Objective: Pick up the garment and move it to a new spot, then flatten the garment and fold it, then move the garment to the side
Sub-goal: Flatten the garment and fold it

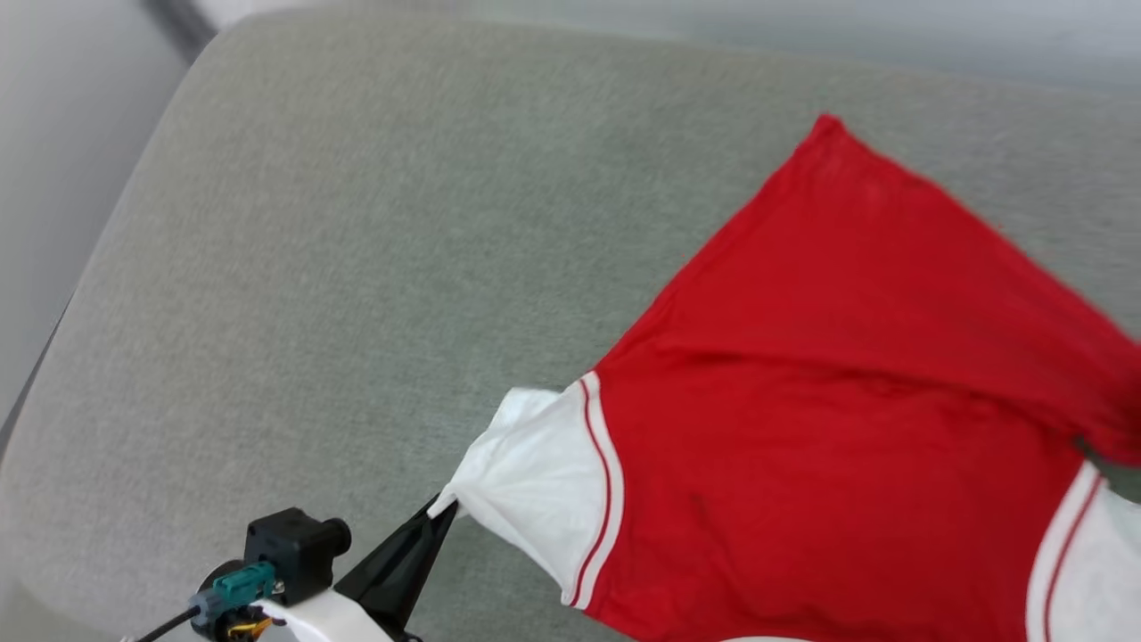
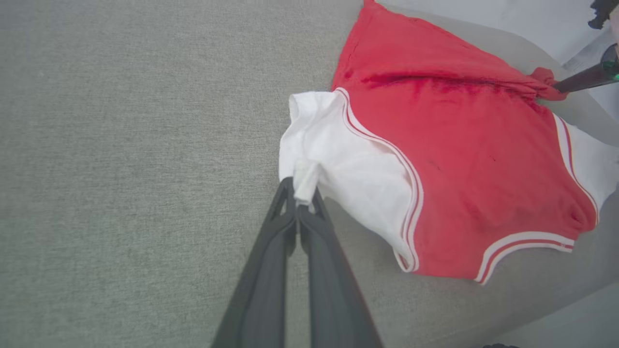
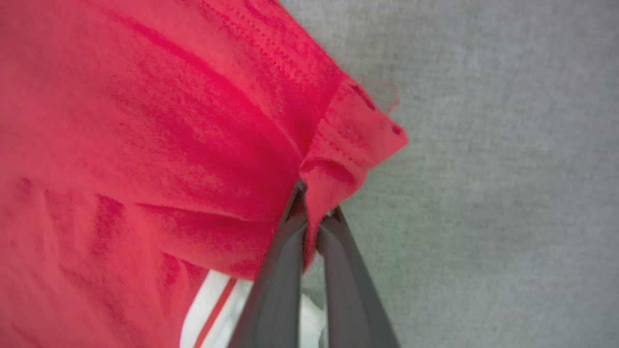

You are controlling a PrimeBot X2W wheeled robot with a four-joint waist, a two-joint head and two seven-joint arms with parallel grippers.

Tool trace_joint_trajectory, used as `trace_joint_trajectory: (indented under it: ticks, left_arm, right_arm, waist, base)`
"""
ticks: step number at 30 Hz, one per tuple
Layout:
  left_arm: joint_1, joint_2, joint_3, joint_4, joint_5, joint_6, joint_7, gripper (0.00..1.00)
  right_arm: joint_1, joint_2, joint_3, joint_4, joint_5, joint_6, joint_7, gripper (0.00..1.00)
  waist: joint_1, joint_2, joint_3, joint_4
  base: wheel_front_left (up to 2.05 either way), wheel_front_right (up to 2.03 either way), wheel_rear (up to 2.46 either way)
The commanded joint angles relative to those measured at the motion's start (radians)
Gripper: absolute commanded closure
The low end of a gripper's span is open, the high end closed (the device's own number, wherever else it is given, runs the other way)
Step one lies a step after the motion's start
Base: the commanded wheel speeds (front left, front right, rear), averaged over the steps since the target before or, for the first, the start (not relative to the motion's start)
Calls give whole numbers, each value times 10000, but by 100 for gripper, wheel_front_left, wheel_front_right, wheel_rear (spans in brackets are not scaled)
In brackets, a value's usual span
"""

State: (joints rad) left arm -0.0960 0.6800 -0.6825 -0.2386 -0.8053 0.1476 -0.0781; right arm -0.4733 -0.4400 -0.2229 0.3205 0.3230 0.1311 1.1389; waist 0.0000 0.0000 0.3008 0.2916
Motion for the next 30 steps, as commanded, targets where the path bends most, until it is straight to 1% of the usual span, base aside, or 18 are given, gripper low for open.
trace_joint_trajectory:
  ticks: [1, 3, 4, 7, 13, 17, 22, 23, 24, 26, 30]
  left_arm:
    - [294, -7, 53, 95, -144, 113, -124, 100]
    - [425, -33, 84, 189, -232, 149, -201, 100]
    - [425, -33, 84, 189, -232, 149, -201, 100]
    - [622, -55, 138, 332, -343, 210, -321, 100]
    - [941, -65, 196, 505, -513, 313, -492, 100]
    - [1056, -84, 207, 534, -547, 353, -552, 100]
    - [1091, -96, 190, 509, -598, 368, -571, 100]
    - [1089, -87, 185, 499, -602, 369, -566, 100]
    - [1096, -75, 182, 488, -605, 370, -557, 100]
    - [1100, -58, 183, 453, -594, 396, -537, 100]
    - [1075, -24, 169, 334, -549, 424, -516, 100]
  right_arm:
    - [861, 17, 78, -423, 345, -6, -130, 100]
    - [1619, 118, 69, -822, 658, -7, -181, 100]
    - [1619, 118, 69, -822, 658, -7, -181, 100]
    - [2640, 229, 15, -1512, 1006, -6, -311, 100]
    - [4528, 676, -145, -2496, 1140, -6, -538, 100]
    - [5364, 968, -103, -2706, 1243, -6, -782, 100]
    - [5792, 1093, -26, -2526, 1141, -6, -1197, 100]
    - [5740, 1122, -37, -2525, 1152, -6, -1337, 61]
    - [5676, 1155, -44, -2496, 1206, -6, -1412, 0]
    - [5575, 1095, 97, -2558, 1398, -6, -1390, 0]
    - [5173, 874, 216, -3088, 1735, -6, -1447, 0]
  waist:
    - [0, 0, -1023, -962]
    - [0, 0, -1247, -1140]
    - [0, 0, -1247, -1140]
    - [0, 0, -1515, -1411]
    - [0, 0, -1925, -1816]
    - [0, 0, -2084, -2009]
    - [0, 0, -2163, -2178]
    - [0, 0, -2172, -2199]
    - [0, 0, -2181, -2218]
    - [0, 0, -2189, -2241]
    - [0, 0, -2123, -2205]
  base:
    - [0, 0, 0]
    - [0, 0, 0]
    - [0, 0, 0]
    - [0, 0, 0]
    - [0, 0, 0]
    - [0, 0, 0]
    - [0, 0, 0]
    - [0, 0, 0]
    - [0, 0, 0]
    - [0, 0, 0]
    - [0, 0, 0]
